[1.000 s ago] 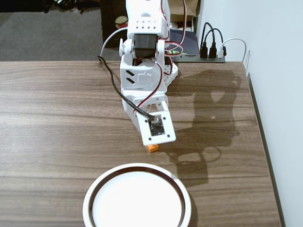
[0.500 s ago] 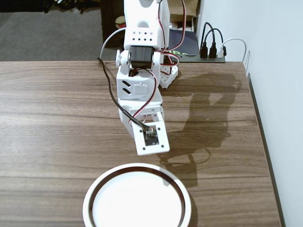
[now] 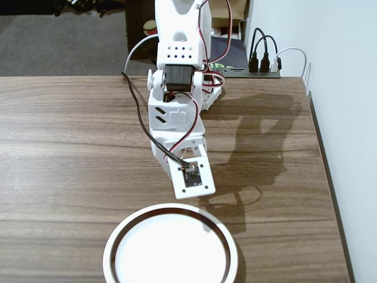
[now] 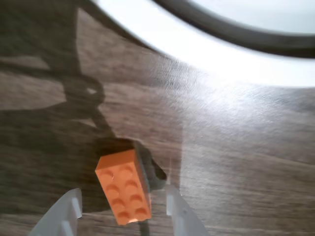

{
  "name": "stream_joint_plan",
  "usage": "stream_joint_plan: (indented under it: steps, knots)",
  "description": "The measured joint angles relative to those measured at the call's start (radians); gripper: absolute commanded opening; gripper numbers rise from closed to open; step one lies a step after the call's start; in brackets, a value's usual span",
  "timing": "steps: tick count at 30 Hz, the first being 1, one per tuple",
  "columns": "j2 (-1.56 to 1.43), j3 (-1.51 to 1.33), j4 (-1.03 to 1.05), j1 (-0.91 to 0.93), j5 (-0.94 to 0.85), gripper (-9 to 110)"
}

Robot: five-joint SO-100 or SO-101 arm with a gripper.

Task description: Grasp a lego block and put it on the plate.

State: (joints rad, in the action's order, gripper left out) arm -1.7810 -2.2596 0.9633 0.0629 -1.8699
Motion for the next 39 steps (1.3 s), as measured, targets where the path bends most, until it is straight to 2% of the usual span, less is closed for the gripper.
stream_joint_plan:
  steps: [11,15,39]
  knots:
    - [0.012,0.0,-0.006,-0.002,0.0,16]
    - [0.012,0.0,-0.015,-0.002,0.003,9]
    - [-0.046,-0.003,0.031,-0.018,0.043,4]
